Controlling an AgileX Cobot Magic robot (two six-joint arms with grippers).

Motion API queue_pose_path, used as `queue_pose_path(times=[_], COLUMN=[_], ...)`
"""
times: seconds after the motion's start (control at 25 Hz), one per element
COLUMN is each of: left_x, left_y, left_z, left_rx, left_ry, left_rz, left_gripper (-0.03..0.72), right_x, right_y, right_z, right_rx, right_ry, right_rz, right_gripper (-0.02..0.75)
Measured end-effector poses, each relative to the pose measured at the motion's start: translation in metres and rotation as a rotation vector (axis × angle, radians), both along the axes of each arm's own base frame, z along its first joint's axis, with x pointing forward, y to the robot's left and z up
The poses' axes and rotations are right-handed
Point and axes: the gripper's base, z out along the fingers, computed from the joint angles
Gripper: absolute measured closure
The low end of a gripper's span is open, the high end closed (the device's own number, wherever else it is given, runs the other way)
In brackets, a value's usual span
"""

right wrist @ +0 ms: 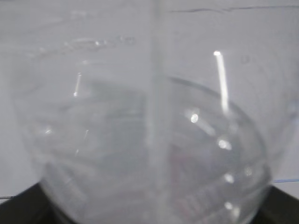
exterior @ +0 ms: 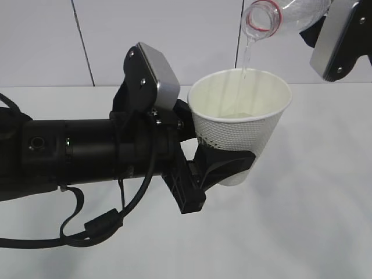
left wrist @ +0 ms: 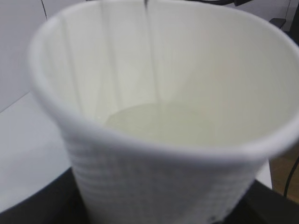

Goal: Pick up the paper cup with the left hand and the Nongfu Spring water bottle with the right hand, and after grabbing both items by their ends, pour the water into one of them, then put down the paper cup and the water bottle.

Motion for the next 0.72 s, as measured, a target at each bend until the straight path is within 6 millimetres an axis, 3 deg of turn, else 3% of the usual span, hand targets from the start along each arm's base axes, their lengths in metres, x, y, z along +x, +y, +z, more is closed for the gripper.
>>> queue_pose_path(times=[0.72], left_x=[-0.0001], left_y=[0.0000], left_z=[0.0000], left_rx=[0.001], left_ry=[-0.001], left_rz=[-0.001], left_gripper=[0.201], right_x=[0.0000], right_y=[0.0000], right_z=[0.0000], right_rx=[0.000], right_ry=[0.000], right_rz=[0.000], right_gripper=[0.218])
